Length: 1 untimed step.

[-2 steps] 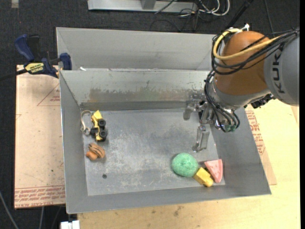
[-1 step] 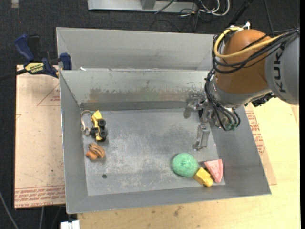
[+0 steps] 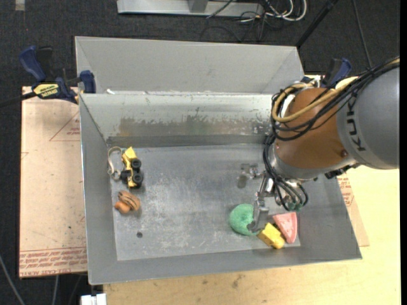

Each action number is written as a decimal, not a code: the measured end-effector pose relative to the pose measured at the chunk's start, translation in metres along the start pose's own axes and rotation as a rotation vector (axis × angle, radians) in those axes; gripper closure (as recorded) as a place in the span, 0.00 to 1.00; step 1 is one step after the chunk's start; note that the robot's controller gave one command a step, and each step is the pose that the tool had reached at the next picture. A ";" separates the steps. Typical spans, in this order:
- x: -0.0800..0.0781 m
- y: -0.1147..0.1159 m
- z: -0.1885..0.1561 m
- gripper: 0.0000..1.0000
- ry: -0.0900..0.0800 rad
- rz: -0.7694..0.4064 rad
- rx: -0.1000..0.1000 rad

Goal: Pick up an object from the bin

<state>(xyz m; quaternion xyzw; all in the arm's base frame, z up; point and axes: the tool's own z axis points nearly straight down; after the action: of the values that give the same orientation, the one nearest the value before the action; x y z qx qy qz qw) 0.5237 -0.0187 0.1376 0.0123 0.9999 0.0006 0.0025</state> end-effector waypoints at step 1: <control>0.019 -0.001 0.026 0.00 0.010 -0.022 0.000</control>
Offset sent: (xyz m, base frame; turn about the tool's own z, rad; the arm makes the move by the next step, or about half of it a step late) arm -0.0155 -0.0238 -0.0175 0.1944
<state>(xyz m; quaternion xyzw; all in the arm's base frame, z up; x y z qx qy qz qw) 0.5052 -0.0191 0.1113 0.0014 1.0000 0.0006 -0.0025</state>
